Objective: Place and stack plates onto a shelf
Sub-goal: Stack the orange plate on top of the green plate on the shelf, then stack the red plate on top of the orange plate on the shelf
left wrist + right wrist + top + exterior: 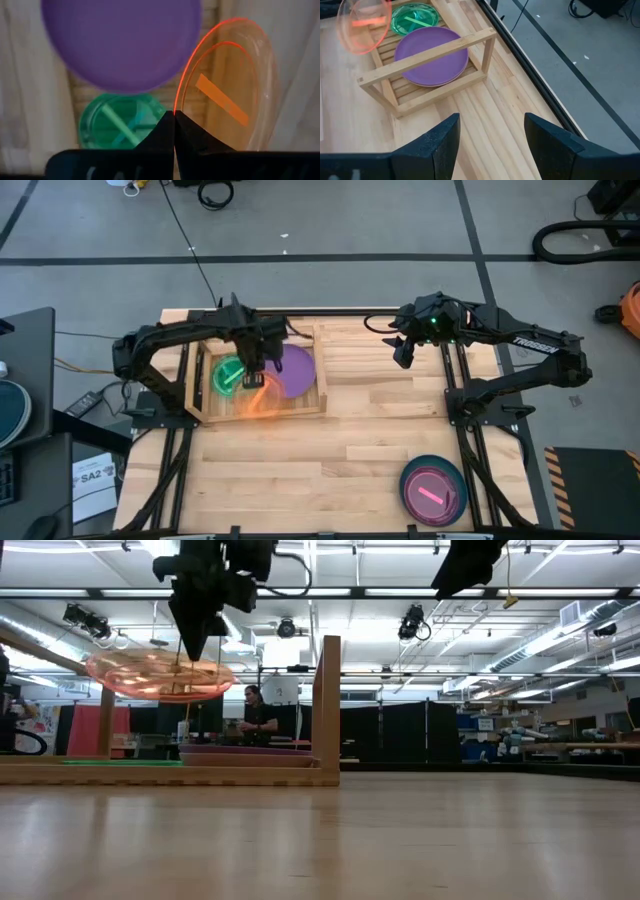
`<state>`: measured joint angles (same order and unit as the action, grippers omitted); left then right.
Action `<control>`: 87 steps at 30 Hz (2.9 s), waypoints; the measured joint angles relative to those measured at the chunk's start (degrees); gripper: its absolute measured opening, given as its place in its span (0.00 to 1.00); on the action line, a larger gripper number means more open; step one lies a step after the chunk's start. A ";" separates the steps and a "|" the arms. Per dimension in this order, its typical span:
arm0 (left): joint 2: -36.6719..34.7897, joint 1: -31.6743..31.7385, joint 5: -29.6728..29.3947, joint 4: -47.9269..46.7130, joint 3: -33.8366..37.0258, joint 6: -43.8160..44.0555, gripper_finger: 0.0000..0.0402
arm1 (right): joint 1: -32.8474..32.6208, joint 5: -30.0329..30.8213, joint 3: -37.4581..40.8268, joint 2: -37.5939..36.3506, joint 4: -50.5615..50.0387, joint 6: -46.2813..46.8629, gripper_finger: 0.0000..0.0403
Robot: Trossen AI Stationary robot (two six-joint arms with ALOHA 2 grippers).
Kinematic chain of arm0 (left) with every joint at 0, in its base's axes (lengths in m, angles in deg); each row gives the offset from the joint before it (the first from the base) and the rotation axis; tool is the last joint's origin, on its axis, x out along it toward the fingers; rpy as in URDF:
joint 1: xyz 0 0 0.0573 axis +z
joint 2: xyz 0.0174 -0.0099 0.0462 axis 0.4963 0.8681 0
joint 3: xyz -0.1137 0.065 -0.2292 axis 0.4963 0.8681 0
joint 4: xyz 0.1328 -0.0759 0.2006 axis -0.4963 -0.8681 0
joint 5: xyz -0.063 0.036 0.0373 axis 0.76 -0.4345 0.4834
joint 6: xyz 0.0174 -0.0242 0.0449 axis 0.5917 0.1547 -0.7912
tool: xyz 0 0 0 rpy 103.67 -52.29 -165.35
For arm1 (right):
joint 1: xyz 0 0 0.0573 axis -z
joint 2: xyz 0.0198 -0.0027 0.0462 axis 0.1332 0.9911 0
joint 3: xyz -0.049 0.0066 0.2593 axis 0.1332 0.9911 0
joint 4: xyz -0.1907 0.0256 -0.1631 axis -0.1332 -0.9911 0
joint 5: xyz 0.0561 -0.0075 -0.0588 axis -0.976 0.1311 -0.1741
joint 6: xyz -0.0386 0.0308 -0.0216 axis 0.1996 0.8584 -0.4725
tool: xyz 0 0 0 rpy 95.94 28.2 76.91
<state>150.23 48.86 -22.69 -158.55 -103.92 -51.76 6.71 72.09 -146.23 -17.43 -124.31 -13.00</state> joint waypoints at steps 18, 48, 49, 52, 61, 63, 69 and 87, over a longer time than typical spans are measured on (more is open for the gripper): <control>-0.02 23.61 -0.01 -3.81 0.02 -7.59 0.01 | 0.00 -0.07 0.00 0.00 -0.76 0.00 0.56; -0.02 32.23 -7.32 3.71 12.09 -5.47 0.01 | 0.01 -0.07 0.00 0.00 -1.65 0.00 0.56; 0.00 32.22 -7.36 3.64 12.60 -5.45 0.01 | -0.01 -0.05 0.00 0.00 -1.64 0.00 0.56; 0.00 32.10 -7.34 3.75 14.50 -5.43 0.02 | 0.01 -0.06 0.00 0.00 -1.63 0.00 0.56; 0.02 32.11 -7.34 5.64 18.94 -4.99 0.02 | 0.01 -0.04 0.00 0.00 -1.61 0.00 0.56; 0.02 32.07 -7.34 6.04 19.40 -4.99 0.02 | -0.01 -0.04 0.00 0.00 -1.61 0.00 0.56; 0.02 32.10 -7.36 7.27 19.45 -2.49 0.02 | 0.01 -0.04 0.00 0.00 -1.61 0.00 0.56; 0.02 32.10 -7.53 6.64 19.13 2.23 0.31 | 0.01 -0.35 0.00 0.00 -1.67 0.00 0.56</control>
<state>150.25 80.96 -30.22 -151.90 -84.79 -49.52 6.71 71.74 -146.23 -17.43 -125.98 -13.00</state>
